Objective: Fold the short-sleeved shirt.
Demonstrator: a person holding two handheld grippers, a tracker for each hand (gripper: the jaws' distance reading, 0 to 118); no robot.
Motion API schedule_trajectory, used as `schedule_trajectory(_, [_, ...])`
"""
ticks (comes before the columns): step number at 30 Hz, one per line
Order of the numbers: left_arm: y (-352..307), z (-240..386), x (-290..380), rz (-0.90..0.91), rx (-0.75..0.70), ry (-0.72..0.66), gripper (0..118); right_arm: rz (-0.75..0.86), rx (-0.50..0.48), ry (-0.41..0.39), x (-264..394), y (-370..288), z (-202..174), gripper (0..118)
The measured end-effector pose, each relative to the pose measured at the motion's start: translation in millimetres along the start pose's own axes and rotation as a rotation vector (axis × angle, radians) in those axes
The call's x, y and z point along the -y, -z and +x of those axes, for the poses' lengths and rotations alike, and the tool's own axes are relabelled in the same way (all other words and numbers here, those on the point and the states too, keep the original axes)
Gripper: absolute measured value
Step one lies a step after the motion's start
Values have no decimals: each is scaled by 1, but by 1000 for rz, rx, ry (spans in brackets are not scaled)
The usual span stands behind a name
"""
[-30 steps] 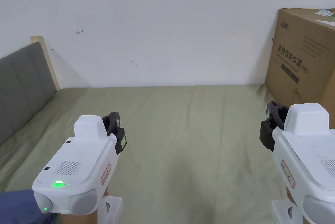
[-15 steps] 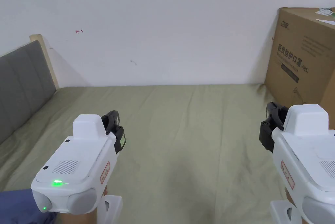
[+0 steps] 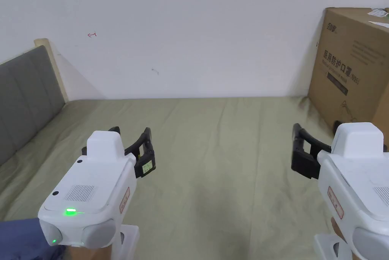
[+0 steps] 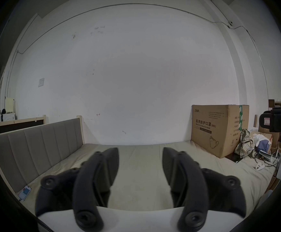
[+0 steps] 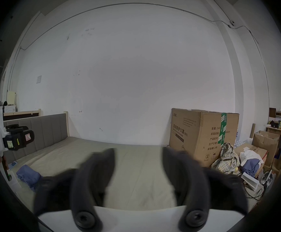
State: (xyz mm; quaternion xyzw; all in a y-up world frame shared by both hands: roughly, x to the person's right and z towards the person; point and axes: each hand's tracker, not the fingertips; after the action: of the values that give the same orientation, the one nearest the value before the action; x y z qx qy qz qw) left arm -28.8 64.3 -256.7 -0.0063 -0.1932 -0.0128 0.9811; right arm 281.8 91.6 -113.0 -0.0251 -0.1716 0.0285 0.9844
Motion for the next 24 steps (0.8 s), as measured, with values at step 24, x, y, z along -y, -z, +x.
schedule_trajectory(24, [-3, 4, -1, 38, -49, 17, 118, 23, 20, 6, 1, -5, 0, 117])
